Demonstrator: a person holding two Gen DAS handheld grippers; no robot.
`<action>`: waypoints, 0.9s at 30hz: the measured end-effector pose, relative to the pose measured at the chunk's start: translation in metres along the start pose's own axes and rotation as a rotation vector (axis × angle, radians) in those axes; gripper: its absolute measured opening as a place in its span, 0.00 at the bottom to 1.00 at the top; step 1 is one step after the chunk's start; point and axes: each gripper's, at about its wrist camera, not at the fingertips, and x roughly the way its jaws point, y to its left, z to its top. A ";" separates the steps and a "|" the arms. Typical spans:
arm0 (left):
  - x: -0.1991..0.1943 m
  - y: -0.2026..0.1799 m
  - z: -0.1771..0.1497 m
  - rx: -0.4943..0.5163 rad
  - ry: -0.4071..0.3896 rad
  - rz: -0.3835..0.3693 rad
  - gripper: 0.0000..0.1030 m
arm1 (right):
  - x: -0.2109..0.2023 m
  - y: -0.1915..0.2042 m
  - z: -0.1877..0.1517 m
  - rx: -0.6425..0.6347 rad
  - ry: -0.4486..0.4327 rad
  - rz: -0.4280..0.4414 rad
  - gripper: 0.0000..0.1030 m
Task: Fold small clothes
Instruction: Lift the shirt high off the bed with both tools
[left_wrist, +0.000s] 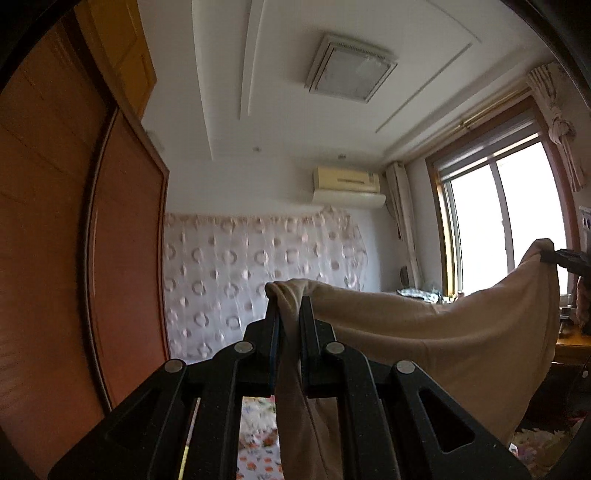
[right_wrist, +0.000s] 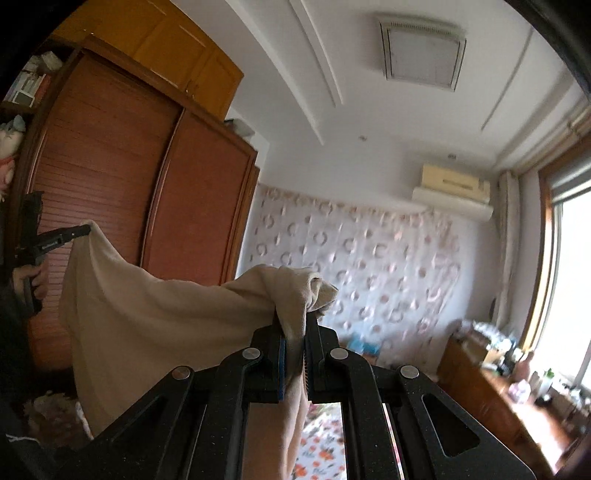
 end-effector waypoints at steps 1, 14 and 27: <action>-0.002 0.000 0.003 0.006 -0.008 0.002 0.09 | -0.004 0.001 0.008 -0.015 -0.006 -0.014 0.07; -0.014 -0.006 0.003 0.020 -0.039 0.009 0.09 | -0.008 0.041 -0.009 -0.085 0.032 -0.086 0.07; 0.160 0.011 -0.140 -0.021 0.294 0.044 0.09 | 0.154 0.002 -0.154 0.038 0.329 -0.024 0.07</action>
